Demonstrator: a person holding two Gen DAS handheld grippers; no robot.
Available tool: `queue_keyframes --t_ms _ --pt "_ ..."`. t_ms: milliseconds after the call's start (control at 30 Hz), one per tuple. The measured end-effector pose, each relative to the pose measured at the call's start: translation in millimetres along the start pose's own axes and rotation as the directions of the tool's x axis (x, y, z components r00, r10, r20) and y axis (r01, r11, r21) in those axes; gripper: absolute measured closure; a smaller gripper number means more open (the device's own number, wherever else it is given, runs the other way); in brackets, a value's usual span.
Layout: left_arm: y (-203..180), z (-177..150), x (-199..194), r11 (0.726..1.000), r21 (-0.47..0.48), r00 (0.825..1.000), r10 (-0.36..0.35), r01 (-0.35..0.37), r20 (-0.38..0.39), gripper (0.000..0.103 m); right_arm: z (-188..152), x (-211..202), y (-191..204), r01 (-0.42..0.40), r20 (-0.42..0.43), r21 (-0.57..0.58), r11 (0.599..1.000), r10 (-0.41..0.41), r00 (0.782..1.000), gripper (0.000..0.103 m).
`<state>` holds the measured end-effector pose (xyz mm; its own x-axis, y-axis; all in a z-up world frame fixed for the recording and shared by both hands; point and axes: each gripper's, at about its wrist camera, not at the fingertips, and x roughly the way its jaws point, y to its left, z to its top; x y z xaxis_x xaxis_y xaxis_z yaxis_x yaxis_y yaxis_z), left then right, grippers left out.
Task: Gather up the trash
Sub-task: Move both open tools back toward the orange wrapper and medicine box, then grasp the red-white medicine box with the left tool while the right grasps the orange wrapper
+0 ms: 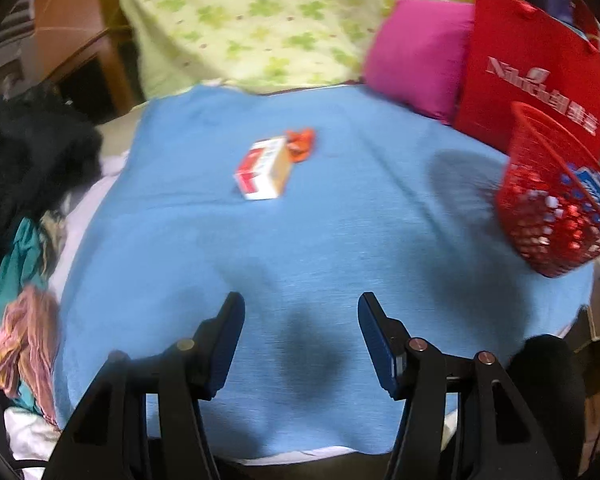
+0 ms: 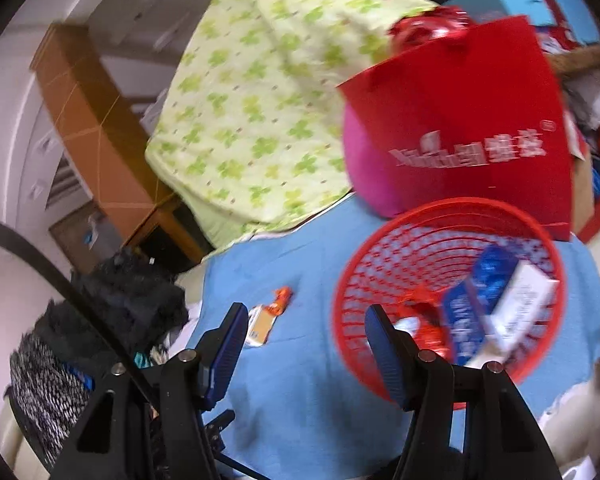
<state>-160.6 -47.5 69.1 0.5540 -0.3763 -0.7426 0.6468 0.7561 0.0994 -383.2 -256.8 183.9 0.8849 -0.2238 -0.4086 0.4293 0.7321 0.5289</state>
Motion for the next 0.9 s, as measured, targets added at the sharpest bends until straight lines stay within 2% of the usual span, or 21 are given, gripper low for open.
queue_keyframes --t_ms 300,400,533,800,900 --pt "51 -14 42 0.993 -0.112 0.999 0.014 -0.019 -0.042 0.043 -23 79 69 -0.028 -0.127 -0.146 0.989 0.01 0.992 0.039" --pt "66 -15 53 0.991 -0.133 0.999 0.025 -0.031 -0.044 0.043 -26 112 81 -0.048 -0.168 -0.162 0.986 0.021 0.986 0.039" --pt "84 -1 69 0.988 -0.151 0.999 0.029 -0.032 -0.025 0.043 -28 181 81 -0.042 -0.25 -0.146 0.988 0.004 0.968 0.039" --pt "108 53 109 0.978 -0.209 0.998 -0.013 0.025 0.058 0.04 -16 342 59 -0.012 -0.386 -0.046 0.999 -0.007 0.922 0.039" --pt "109 60 120 0.974 -0.224 0.998 -0.027 0.041 0.061 0.039 -9 395 50 0.014 -0.414 0.008 1.0 -0.01 0.91 0.049"
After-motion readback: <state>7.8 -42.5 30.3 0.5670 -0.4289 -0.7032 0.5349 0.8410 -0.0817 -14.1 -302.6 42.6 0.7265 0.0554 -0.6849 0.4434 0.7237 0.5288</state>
